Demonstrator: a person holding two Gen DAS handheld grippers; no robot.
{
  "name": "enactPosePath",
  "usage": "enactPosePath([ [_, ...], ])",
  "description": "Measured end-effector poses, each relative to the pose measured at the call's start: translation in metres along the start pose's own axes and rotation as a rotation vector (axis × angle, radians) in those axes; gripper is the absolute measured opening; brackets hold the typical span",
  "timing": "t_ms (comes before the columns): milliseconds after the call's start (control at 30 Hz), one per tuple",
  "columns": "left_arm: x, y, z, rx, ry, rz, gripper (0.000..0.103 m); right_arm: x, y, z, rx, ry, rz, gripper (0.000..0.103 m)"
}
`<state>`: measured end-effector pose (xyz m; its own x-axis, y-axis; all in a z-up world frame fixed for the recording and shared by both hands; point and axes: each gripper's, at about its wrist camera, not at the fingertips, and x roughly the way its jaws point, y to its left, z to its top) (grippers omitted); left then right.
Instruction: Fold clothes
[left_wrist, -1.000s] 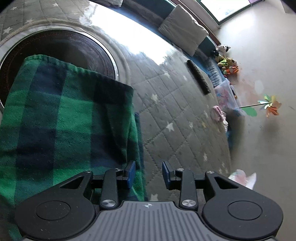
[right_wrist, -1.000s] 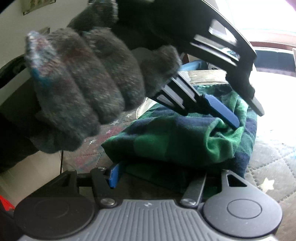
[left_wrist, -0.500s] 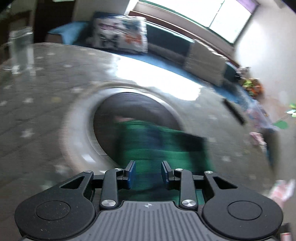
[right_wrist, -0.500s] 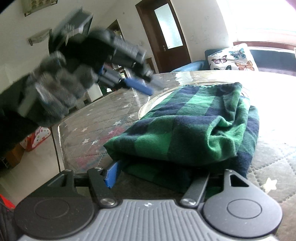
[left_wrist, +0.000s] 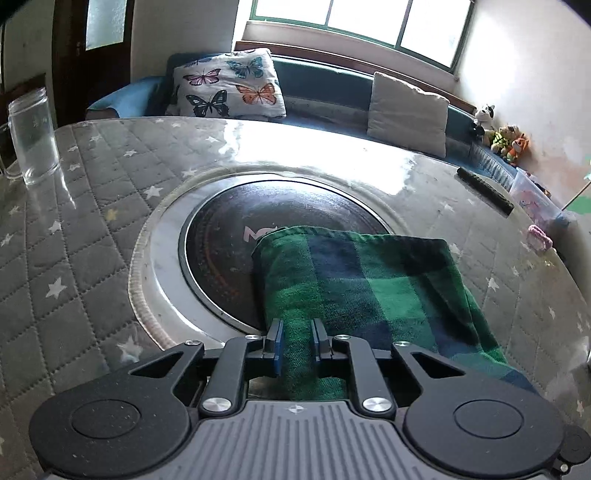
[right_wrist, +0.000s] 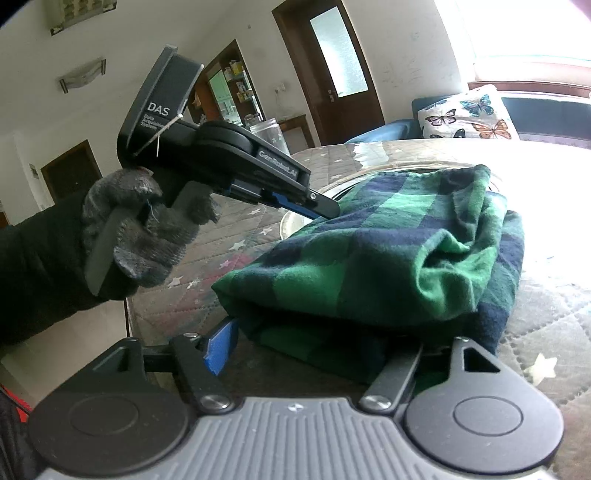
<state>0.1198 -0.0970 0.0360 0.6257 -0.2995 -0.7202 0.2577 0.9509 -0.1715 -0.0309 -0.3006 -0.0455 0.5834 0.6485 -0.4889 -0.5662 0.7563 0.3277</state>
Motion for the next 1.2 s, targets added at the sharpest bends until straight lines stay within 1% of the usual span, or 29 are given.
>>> enactPosePath([
  [100,0.000,-0.004,-0.003,0.015,-0.012,0.017,0.016,0.000,0.000,0.000,0.004,-0.002,0.003,0.071],
  [233,-0.007,-0.014,-0.009,0.058,-0.037,0.018,0.016,0.000,-0.001,0.000,0.015,-0.007,0.007,0.071],
  [333,-0.008,-0.025,-0.020,0.087,-0.031,-0.026,0.016,0.001,0.000,-0.001,0.013,-0.007,0.004,0.071],
  [433,-0.008,-0.040,-0.030,0.149,-0.045,-0.034,0.015,-0.001,0.002,-0.001,0.005,-0.007,-0.009,0.071],
  [633,-0.012,-0.051,-0.032,0.157,-0.025,-0.145,0.016,-0.016,0.003,-0.003,0.006,-0.003,-0.054,0.072],
  [867,-0.012,-0.057,-0.037,0.174,-0.013,-0.244,0.016,-0.059,-0.013,-0.003,0.051,-0.008,-0.150,0.071],
  [967,-0.012,-0.061,-0.040,0.191,-0.015,-0.277,0.016,-0.082,-0.019,0.004,0.046,-0.035,-0.222,0.071],
  [1000,-0.012,-0.062,-0.041,0.201,-0.016,-0.285,0.016,-0.088,-0.022,0.007,0.052,-0.047,-0.243,0.069],
  [1067,-0.011,-0.067,-0.044,0.224,-0.022,-0.294,0.016,-0.096,-0.027,0.013,0.069,-0.075,-0.282,0.064],
  [1167,-0.011,-0.072,-0.047,0.256,-0.031,-0.299,0.016,-0.098,-0.034,0.026,0.084,-0.099,-0.333,0.057],
  [1200,-0.011,-0.074,-0.048,0.267,-0.034,-0.300,0.016,-0.093,-0.036,0.033,0.080,-0.099,-0.333,0.054],
])
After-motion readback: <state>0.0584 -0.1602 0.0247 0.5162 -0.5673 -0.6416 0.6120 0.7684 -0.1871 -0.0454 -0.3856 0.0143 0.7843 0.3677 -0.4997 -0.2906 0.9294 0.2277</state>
